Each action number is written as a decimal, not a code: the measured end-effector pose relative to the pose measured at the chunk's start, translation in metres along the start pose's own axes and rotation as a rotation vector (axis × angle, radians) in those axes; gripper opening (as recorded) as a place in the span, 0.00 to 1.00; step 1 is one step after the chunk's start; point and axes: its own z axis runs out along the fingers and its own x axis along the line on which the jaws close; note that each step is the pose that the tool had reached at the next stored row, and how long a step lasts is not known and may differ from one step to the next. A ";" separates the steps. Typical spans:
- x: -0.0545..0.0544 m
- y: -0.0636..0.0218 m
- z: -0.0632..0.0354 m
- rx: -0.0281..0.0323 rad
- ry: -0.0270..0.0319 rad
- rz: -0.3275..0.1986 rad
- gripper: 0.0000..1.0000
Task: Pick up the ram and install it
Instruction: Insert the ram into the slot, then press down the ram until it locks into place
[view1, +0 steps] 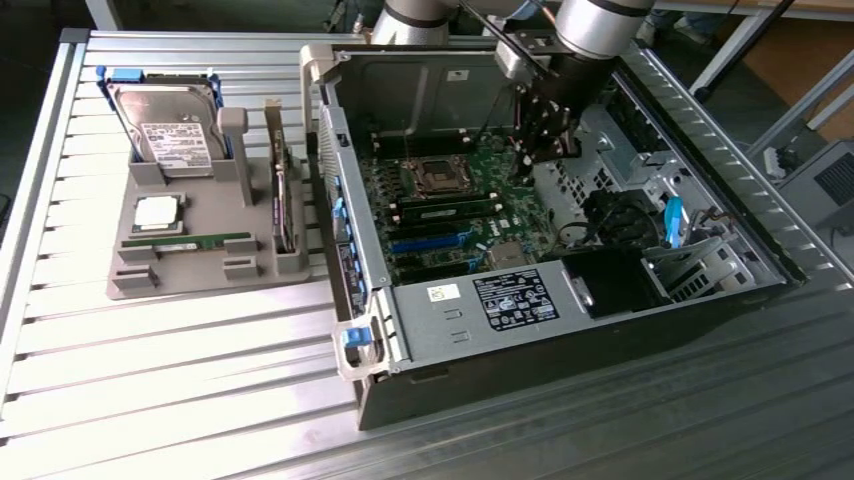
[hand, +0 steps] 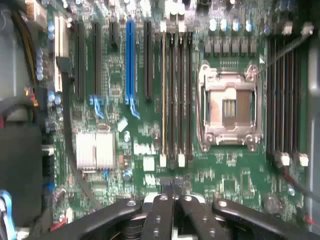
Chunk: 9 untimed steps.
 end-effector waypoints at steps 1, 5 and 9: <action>0.000 0.0000 0.0000 0.0000 -0.0001 0.000 0.09; 0.000 0.0040 0.0015 -0.0001 0.0001 0.000 0.09; 0.000 0.0079 0.0093 -0.0001 -0.0001 0.000 0.09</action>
